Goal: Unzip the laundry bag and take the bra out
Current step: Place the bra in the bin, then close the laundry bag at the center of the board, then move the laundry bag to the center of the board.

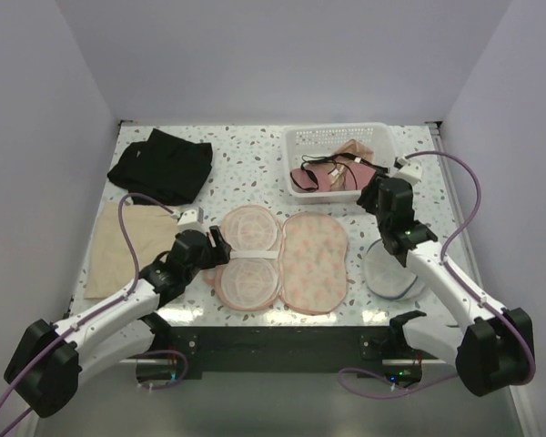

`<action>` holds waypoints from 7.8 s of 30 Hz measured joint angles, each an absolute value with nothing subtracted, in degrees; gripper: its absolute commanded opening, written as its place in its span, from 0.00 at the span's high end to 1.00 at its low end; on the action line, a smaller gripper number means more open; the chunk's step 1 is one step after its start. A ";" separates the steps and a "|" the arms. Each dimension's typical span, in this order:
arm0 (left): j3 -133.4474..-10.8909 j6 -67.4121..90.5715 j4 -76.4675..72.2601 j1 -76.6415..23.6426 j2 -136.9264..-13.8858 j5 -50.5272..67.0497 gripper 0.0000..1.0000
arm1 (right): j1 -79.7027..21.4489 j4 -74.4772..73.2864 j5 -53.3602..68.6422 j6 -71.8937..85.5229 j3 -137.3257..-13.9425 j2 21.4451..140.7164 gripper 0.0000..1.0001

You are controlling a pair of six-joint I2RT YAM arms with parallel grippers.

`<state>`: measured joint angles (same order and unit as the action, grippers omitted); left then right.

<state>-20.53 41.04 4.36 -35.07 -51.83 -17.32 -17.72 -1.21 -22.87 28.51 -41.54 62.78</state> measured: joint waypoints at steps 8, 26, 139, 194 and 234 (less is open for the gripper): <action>-20.53 40.86 4.21 -35.07 -52.47 -17.69 0.29 | -23.16 -9.19 -19.70 31.59 -36.77 57.34 0.53; -20.67 40.86 4.97 -35.07 -53.69 -18.65 0.16 | -26.00 -10.59 -16.80 36.05 -30.28 67.33 0.55; -20.45 41.30 -10.63 -36.47 -65.04 -12.51 0.19 | -34.61 0.95 20.78 25.04 -48.31 71.66 1.00; -15.07 39.18 -12.40 -36.47 -55.44 -2.33 0.07 | -46.61 9.28 5.87 26.83 -45.65 76.36 0.51; -14.35 41.95 -26.55 -37.65 -72.97 7.01 0.79 | -46.61 -6.46 -7.03 24.36 -45.43 66.81 0.49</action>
<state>-14.35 41.95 -26.55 -37.65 -72.97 7.01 -46.61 -6.46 -7.03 24.36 -45.43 66.81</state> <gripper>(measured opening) 0.333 0.504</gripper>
